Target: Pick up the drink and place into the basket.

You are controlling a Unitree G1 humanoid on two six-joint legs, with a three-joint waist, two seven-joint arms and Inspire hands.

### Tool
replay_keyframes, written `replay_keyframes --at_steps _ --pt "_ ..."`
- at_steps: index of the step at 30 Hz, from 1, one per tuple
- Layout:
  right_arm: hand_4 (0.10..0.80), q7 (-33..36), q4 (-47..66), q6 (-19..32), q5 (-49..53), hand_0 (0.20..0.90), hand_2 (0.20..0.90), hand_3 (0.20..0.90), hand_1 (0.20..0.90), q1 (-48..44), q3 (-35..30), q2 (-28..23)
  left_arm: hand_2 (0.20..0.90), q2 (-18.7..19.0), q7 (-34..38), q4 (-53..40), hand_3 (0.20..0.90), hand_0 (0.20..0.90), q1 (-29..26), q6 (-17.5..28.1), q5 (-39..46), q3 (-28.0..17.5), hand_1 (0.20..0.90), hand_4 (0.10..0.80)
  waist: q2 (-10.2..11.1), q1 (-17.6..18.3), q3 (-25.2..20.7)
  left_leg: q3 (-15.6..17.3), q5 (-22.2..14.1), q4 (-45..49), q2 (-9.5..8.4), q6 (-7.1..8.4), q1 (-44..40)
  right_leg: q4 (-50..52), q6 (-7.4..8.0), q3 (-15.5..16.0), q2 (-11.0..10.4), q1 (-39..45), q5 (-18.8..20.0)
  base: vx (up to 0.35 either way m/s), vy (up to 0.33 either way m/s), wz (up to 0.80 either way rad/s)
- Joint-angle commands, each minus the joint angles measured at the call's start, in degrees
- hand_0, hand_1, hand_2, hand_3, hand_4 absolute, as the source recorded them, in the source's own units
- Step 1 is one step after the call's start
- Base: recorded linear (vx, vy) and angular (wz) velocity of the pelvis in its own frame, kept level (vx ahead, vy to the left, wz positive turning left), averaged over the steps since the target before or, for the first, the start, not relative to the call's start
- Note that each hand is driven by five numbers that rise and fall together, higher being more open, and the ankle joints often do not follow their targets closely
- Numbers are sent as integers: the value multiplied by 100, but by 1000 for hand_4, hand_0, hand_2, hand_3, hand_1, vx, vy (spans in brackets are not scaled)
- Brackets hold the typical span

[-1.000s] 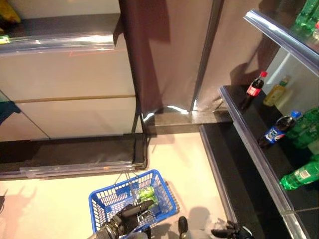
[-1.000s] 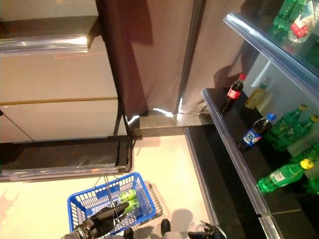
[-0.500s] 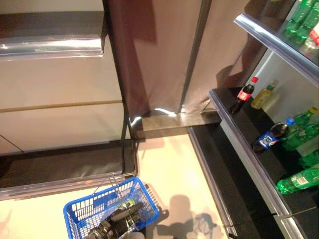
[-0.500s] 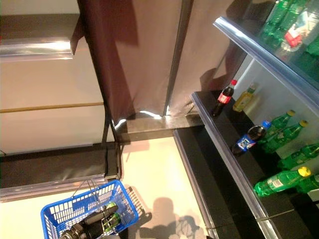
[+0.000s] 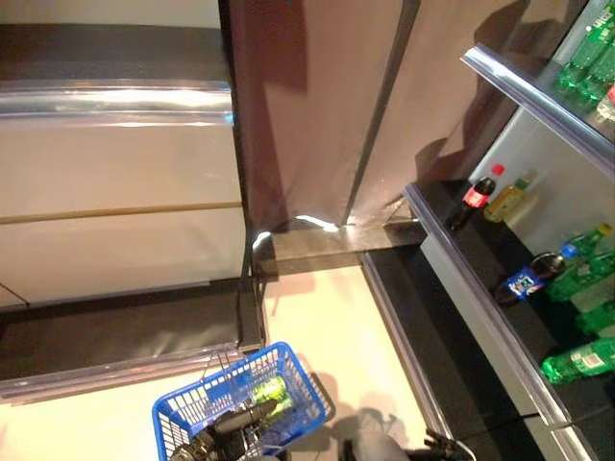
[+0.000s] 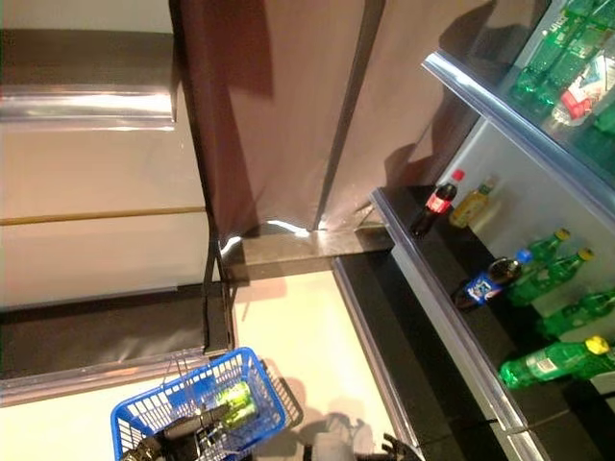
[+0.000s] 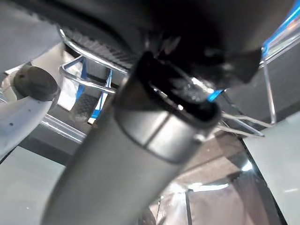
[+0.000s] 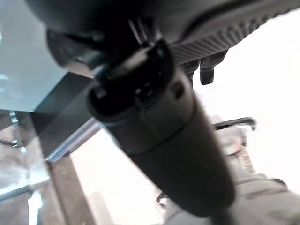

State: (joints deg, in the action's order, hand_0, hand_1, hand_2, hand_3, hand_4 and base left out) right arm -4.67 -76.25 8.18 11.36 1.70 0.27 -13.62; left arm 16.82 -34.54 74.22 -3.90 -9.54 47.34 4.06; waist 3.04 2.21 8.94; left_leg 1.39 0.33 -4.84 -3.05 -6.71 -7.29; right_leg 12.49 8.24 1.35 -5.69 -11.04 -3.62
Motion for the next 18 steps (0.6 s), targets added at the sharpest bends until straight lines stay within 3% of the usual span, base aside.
replay_keyframes --at_steps 1,3,7,9,10,11,12,14,17,18 --pt "800 77 -193 257 -163 900 900 900 900 -59 -26 -242 300 -149 -879 -347 200 300 -180 278 207 -59 300 100 -14 -28 -84 -426 -236 5 -271 391 -169 -833 46 456 57 -165 1663 226 -66 36" --pt "800 20 -229 173 -143 900 900 900 900 -145 -5 -294 300 -134 -966 -351 200 300 -95 321 230 -112 300 100 -43 -65 -81 -390 -307 -13 -300 378 -277 -689 8 591 113 -135 1594 209 -78 15" --pt "800 86 -266 115 120 900 900 900 900 -209 38 -293 300 -200 -951 -363 200 300 -112 295 90 -74 300 100 -78 -14 -215 -436 -433 305 -316 376 -298 -877 -221 278 302 260 1326 197 -106 47" --pt "800 134 -139 36 106 900 900 900 900 -222 94 -320 300 -284 -956 -420 200 300 -190 272 69 -52 300 100 -18 58 -244 -130 -523 1238 -217 543 -100 -929 -391 222 283 511 1178 106 -75 86" --pt "800 185 -84 7 98 900 900 900 900 -216 108 -339 300 -343 -919 -461 200 300 -226 268 134 -23 300 100 14 62 -230 33 -361 1776 -167 655 142 -999 -462 223 284 671 1130 51 -100 81" --pt "800 211 -23 5 138 900 900 900 900 -207 95 -391 300 -445 -831 -595 200 300 -266 243 210 44 300 100 58 -2 -162 196 112 2671 -46 890 727 -1107 -581 288 277 960 1035 39 -93 70" --pt "800 188 11 11 150 900 900 900 900 -214 70 -437 300 -494 -810 -687 200 300 -275 204 198 39 300 100 61 -71 -110 279 289 2906 43 984 1004 -1149 -642 349 274 1126 949 50 -71 45" --pt "800 108 14 49 97 900 900 900 900 -269 69 -483 300 -517 -849 -709 200 300 -244 221 196 50 300 100 85 -244 -32 303 201 2607 231 971 1254 -1255 -660 457 233 1400 786 118 8 15" --pt "800 141 -23 23 102 900 900 900 900 -370 203 -488 300 -486 -913 -611 200 300 -202 291 221 -14 300 100 60 -409 0 66 98 1892 168 908 1164 -1292 -610 395 286 1497 686 148 37 1" --pt "800 152 -38 -26 106 900 900 900 900 -444 273 -510 300 -459 -958 -514 200 300 -140 344 238 -85 300 100 41 -491 -30 -185 8 1452 161 850 1045 -1268 -611 311 347 1496 613 166 52 -12"
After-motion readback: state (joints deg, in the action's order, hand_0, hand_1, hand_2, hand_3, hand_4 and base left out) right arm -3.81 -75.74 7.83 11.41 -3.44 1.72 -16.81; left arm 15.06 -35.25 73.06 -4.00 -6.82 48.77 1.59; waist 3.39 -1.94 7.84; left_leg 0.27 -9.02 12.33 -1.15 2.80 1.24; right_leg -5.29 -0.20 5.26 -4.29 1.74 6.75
